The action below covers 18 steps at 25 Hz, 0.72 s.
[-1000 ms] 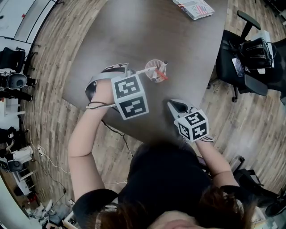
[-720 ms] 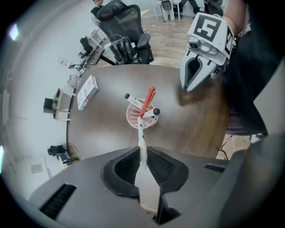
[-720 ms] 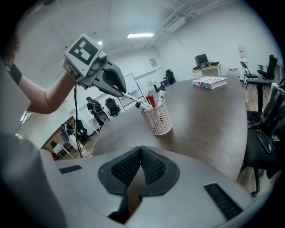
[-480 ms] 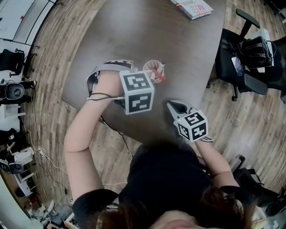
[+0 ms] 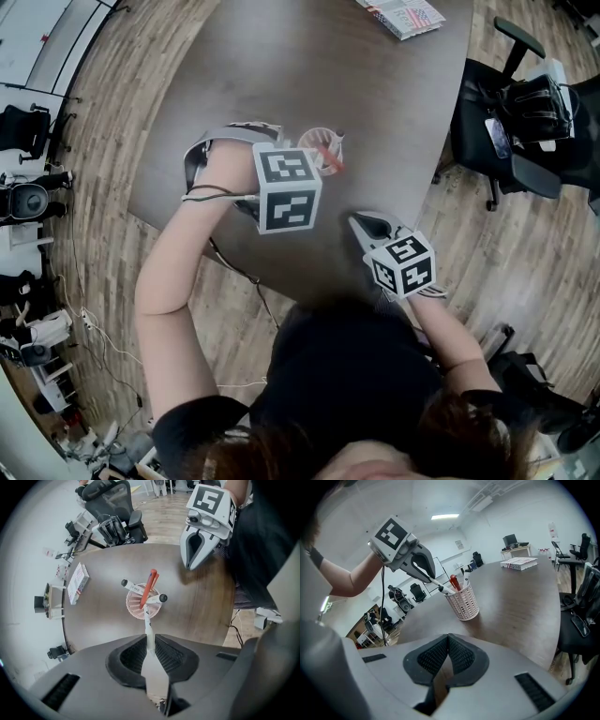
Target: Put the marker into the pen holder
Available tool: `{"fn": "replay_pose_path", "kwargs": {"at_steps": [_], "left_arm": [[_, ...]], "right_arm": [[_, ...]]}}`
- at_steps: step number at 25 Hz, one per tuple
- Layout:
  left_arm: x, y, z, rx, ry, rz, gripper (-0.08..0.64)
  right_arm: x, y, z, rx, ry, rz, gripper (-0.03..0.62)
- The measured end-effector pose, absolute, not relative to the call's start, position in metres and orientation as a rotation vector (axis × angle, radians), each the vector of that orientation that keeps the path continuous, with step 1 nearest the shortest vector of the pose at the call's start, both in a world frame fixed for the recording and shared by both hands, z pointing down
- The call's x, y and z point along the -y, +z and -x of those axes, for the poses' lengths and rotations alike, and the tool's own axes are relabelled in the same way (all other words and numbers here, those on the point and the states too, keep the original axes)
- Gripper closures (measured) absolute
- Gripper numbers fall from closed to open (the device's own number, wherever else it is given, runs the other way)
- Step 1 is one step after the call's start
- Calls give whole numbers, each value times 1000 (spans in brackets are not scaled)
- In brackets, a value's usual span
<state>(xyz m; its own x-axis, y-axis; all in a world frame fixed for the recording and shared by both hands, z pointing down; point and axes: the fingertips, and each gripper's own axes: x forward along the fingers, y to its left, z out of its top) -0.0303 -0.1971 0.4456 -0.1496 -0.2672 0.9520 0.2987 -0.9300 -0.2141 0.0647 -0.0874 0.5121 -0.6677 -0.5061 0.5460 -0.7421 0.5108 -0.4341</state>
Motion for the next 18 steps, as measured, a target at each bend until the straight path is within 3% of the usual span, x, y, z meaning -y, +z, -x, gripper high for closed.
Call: {"fn": "replay_pose_path", "kwargs": {"at_steps": [12,18], "left_arm": [[209,439,14,-133,-1977,1917,468],[210,438,16,-303,-1896,2073,503]], "right_arm": [[89,514,-61,2405,943,-1025,574],[89,515,-59,2403,934,-1016,574]]}}
